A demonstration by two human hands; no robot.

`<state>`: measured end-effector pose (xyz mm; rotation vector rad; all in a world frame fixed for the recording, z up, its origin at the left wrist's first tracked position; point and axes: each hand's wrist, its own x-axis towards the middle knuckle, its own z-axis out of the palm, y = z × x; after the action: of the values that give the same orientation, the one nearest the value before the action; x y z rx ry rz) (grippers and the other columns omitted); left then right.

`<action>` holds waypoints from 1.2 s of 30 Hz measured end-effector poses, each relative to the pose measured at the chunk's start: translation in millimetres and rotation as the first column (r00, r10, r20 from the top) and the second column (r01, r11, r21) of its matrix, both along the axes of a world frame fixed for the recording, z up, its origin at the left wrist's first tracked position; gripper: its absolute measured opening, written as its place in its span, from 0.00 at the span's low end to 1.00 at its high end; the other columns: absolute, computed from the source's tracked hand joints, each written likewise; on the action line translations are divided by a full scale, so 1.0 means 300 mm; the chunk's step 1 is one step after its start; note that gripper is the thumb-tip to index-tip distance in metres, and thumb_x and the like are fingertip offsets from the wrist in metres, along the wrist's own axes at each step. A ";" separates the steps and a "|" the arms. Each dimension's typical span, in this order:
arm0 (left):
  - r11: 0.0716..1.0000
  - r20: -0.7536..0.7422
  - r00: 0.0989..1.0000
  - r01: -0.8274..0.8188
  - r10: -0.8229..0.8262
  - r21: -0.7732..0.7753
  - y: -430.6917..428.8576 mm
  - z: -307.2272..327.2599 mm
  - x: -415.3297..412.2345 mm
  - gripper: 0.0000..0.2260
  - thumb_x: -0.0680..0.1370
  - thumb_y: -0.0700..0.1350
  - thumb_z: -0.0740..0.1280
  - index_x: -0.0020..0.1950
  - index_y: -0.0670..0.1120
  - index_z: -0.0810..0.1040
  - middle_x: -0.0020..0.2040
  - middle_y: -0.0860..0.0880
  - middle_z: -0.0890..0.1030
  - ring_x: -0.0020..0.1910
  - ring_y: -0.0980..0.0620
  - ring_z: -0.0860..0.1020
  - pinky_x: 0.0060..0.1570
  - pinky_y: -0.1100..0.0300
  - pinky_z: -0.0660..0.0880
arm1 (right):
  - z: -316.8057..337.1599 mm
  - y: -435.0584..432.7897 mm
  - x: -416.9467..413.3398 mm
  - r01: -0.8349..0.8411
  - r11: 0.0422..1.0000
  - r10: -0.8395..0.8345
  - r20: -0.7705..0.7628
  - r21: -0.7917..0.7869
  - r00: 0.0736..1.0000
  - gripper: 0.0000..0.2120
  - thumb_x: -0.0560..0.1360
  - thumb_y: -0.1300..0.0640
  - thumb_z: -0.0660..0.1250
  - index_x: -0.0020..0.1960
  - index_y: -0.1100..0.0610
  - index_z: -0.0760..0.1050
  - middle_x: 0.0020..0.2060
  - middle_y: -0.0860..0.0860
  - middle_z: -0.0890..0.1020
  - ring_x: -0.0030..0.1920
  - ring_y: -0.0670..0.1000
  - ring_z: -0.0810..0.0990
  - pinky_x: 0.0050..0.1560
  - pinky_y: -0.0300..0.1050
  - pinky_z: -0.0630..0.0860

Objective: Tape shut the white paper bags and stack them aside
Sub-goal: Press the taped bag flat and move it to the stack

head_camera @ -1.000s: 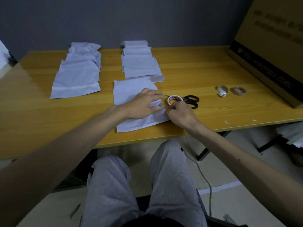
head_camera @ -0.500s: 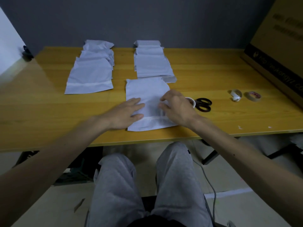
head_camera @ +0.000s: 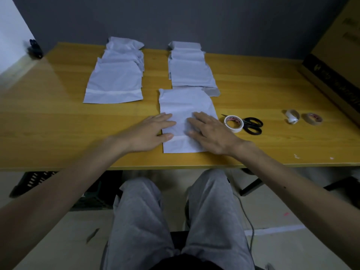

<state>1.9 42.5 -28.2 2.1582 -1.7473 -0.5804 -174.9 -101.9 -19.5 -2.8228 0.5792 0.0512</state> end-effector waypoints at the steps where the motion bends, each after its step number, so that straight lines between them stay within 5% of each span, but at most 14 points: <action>1: 1.000 0.007 1.000 0.005 -0.005 0.012 0.008 0.000 0.001 0.23 0.82 0.54 0.58 0.77 0.53 0.60 0.79 0.55 0.51 0.77 0.59 0.47 0.75 0.59 0.46 | 0.011 0.017 0.017 -0.005 0.999 0.003 0.028 0.045 1.000 0.27 0.81 0.43 0.53 0.76 0.55 0.58 0.77 0.54 0.55 0.77 0.53 0.51 0.76 0.48 0.49; 6: 0.999 -0.044 0.998 -0.052 0.052 0.000 0.039 0.008 -0.009 0.21 0.84 0.48 0.56 0.77 0.50 0.60 0.79 0.52 0.49 0.77 0.57 0.45 0.73 0.62 0.43 | 0.002 0.099 0.106 0.020 0.971 -0.036 0.067 0.237 0.997 0.35 0.79 0.42 0.60 0.78 0.57 0.51 0.78 0.51 0.52 0.77 0.48 0.48 0.75 0.43 0.47; 21: 0.977 0.072 0.986 -0.159 0.151 0.139 0.063 -0.002 -0.034 0.22 0.85 0.46 0.46 0.79 0.56 0.48 0.79 0.57 0.41 0.77 0.57 0.38 0.74 0.54 0.36 | -0.032 0.151 0.175 0.188 0.970 -0.189 -0.007 0.152 0.982 0.42 0.76 0.37 0.60 0.78 0.52 0.41 0.78 0.51 0.42 0.77 0.51 0.37 0.74 0.49 0.37; 36: 0.928 0.251 0.950 -0.254 0.187 0.271 0.075 -0.004 -0.035 0.21 0.83 0.57 0.41 0.74 0.69 0.39 0.77 0.52 0.31 0.73 0.50 0.27 0.70 0.40 0.29 | -0.017 0.116 0.191 0.283 0.944 -0.259 -0.151 0.167 0.954 0.48 0.71 0.31 0.62 0.78 0.48 0.37 0.77 0.52 0.36 0.76 0.52 0.32 0.75 0.50 0.35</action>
<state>-8.7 65.0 -29.5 2.6824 -1.5664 -0.5970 -117.6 -67.2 -24.6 -2.5466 0.9367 0.2229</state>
